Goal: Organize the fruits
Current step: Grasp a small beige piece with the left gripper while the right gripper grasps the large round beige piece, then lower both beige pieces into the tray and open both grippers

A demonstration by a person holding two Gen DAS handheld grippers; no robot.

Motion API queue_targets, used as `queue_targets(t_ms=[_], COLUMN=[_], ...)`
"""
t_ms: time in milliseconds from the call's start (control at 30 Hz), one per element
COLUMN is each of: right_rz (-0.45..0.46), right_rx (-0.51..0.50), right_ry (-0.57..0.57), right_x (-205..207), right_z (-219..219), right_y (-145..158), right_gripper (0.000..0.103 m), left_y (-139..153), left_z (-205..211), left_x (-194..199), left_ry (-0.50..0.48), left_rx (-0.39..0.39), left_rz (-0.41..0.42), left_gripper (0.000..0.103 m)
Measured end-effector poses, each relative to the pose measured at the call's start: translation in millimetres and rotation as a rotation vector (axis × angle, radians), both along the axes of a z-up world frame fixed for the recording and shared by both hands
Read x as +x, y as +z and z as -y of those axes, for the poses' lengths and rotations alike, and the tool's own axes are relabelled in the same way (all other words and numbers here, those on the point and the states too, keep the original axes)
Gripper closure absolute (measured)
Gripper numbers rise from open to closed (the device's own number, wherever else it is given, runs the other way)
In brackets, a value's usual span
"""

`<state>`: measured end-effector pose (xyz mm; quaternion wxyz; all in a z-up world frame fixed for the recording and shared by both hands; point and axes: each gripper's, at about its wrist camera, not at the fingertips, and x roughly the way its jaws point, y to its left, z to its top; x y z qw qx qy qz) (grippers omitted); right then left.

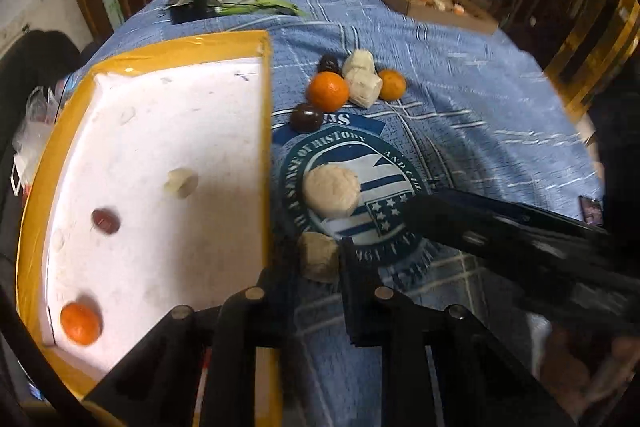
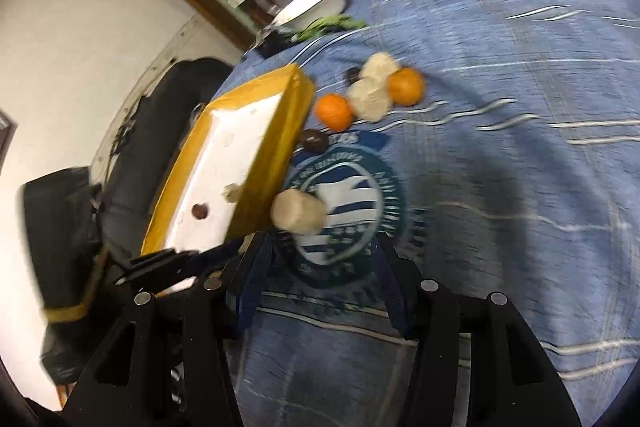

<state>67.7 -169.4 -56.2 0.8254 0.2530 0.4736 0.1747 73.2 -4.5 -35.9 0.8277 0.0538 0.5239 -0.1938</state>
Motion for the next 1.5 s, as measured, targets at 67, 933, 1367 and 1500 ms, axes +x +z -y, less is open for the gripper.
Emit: queue_targets(t_ms=[67,933,1367,1500], right_rz=[-0.009,0.070,0.027,-0.007], right_rx=[-0.012,-0.162,-0.244,-0.303], right_ry=[0.022,0.043,0.116,0.126], right_x=[7.7,28.0,115.4,133.6], right_z=[-11.2,-68.1,-132.0,-148.8], right_y=[-3.7,24.9,19.5,4.3], right_gripper=[0.052,0.063,0.063,0.063], left_y=[6.1,39.0,-6.1,-20.5], left_z=[-10.4,-124.7,-146.6,-145.8], left_x=[-3.3,24.5,112.9,120.6], left_ry=[0.018,0.226,0.322,0.330], left_rx=[-0.033,-0.160,-0.013,0.047], left_rz=[-0.001,0.102,0.076,0.052], left_gripper=[0.082,0.082,0.082,0.082])
